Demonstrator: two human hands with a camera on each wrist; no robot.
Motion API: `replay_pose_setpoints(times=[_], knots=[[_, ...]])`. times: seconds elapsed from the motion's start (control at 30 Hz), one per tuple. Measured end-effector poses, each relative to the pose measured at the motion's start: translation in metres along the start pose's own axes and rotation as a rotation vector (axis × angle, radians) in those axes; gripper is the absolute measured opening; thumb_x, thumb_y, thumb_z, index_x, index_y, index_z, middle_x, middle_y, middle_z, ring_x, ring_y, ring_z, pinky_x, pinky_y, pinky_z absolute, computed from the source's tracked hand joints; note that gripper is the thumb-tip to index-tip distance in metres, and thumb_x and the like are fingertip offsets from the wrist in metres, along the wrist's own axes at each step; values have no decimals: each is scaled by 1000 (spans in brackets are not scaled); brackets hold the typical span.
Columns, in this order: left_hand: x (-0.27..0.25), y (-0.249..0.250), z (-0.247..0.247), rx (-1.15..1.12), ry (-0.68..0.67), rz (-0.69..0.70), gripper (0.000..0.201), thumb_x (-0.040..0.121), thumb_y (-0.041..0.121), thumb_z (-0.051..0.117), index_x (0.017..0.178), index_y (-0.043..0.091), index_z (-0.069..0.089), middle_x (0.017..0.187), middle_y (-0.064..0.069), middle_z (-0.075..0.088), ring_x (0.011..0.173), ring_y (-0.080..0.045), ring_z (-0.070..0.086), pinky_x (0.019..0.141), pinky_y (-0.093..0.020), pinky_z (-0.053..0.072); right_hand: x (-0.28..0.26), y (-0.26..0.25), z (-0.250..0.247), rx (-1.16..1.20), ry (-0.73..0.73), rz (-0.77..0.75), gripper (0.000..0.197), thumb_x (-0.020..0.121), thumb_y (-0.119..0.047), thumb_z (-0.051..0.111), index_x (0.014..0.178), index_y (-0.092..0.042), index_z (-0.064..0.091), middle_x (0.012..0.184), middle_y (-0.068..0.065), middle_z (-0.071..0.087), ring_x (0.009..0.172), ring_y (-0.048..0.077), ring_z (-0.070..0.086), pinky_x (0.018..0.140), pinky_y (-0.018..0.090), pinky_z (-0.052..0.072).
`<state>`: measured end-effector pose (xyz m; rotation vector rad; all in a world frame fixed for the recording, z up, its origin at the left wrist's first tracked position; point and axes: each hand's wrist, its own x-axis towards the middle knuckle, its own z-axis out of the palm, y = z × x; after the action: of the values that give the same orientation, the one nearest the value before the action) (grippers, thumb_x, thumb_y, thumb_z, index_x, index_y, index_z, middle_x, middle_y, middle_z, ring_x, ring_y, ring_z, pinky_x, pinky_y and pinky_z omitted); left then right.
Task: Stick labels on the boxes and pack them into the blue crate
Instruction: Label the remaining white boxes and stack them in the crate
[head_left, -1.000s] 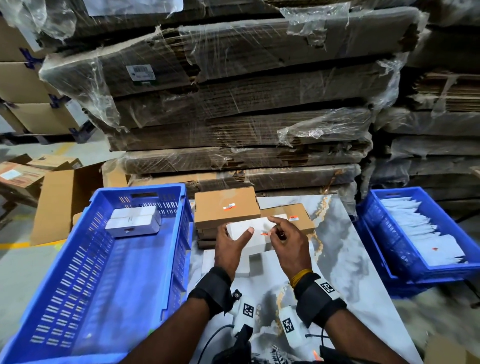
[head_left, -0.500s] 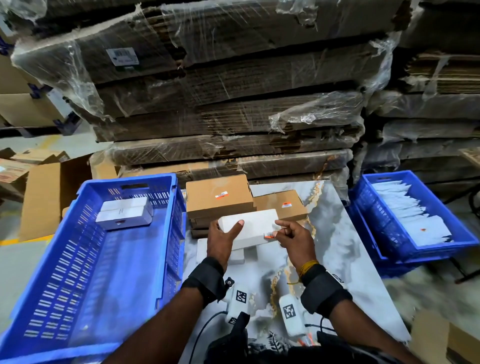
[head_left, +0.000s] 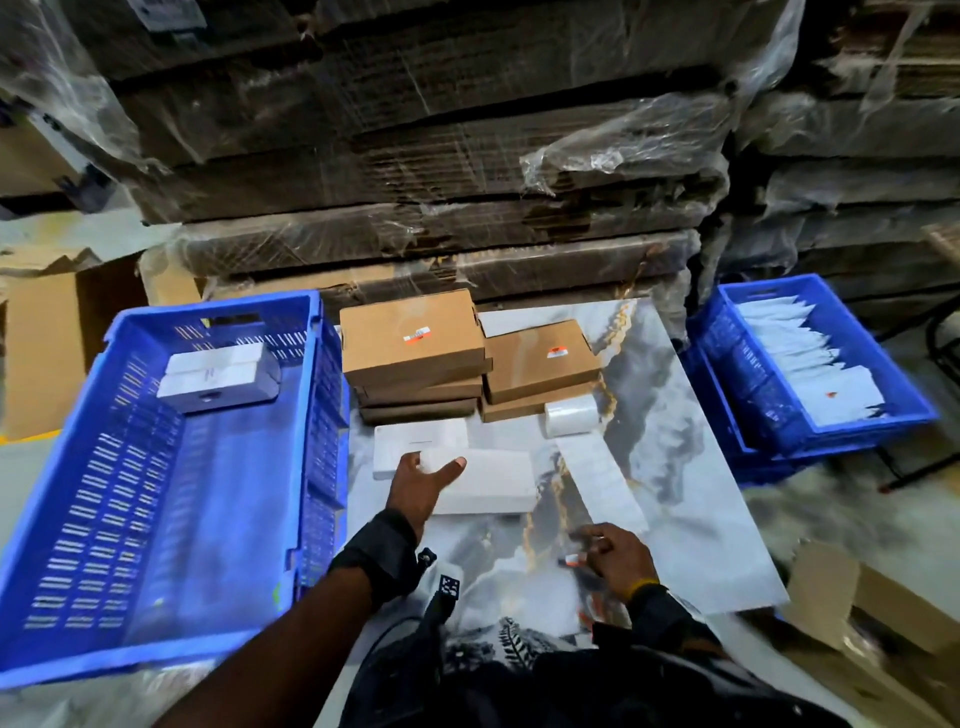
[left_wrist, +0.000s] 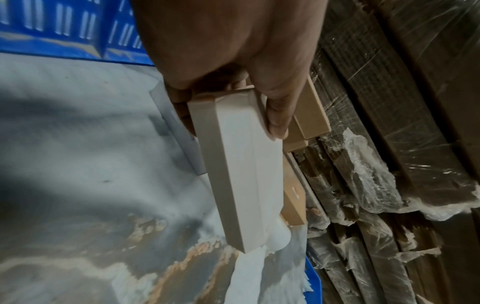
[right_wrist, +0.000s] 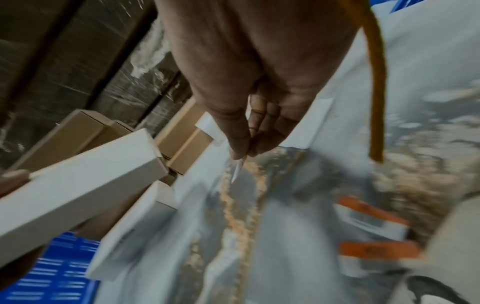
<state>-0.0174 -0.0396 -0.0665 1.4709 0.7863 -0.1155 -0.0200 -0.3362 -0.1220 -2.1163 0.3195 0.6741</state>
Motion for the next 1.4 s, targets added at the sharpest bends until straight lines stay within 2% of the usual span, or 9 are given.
replay_pose_setpoints(times=[0.1,0.23,0.43,0.63,0.77,0.97,1.1,1.3,1.4], knots=[[-8,-10,1,54,-71,-19,58,72,32,86,115,7,56,109,-2,66,103,-21,63,96,-37,48,-3,26,-4,-65,-50,36,39,75,5,63,95,-27,73,80,-4,75,70,12,69,65,20,57],[-9,-19,6,68,-144,-62,68,54,46,90,108,9,68,107,-10,74,101,-30,69,94,-51,53,-6,52,-6,-52,-74,75,38,73,6,64,91,-26,73,77,2,74,73,21,72,66,40,61],[29,-58,4,131,-174,-138,89,47,57,93,117,12,62,115,-11,70,99,-29,70,88,-53,56,-6,53,-3,-21,-23,87,36,73,5,69,91,-27,73,77,0,72,68,13,68,58,25,58],[-5,-19,10,157,-213,-143,85,46,56,89,115,19,57,116,-8,65,102,-28,68,80,-42,59,2,42,-12,21,-10,101,25,75,-2,77,92,-19,72,75,2,69,65,8,64,50,5,40],[-5,-17,10,143,-232,-120,86,46,57,90,116,18,58,118,-10,66,103,-29,68,84,-45,59,2,54,-19,-50,17,138,24,73,-13,81,87,-26,68,85,7,70,75,16,63,57,7,43],[-9,-11,14,147,-259,-105,84,47,53,89,116,14,60,116,-12,68,103,-30,68,83,-42,58,-13,70,-20,-41,30,161,21,71,8,78,79,-9,67,74,14,63,59,13,59,45,5,40],[-9,-8,18,142,-276,-121,84,49,50,91,118,13,60,116,-12,68,102,-31,69,78,-41,59,-16,79,-20,-6,55,152,21,68,5,81,79,-9,68,71,14,67,58,18,67,57,19,53],[-7,-8,23,167,-288,-144,90,50,52,93,123,16,57,121,-11,66,101,-30,70,84,-50,58,-14,84,-24,-30,43,117,20,69,3,81,80,-9,68,64,8,65,46,7,61,49,15,47],[-9,-6,27,179,-292,-140,90,50,53,92,123,16,56,122,-11,65,102,-31,69,86,-55,56,-12,85,-22,-149,23,97,25,70,-2,76,76,-22,61,74,6,66,64,17,69,67,33,56]])
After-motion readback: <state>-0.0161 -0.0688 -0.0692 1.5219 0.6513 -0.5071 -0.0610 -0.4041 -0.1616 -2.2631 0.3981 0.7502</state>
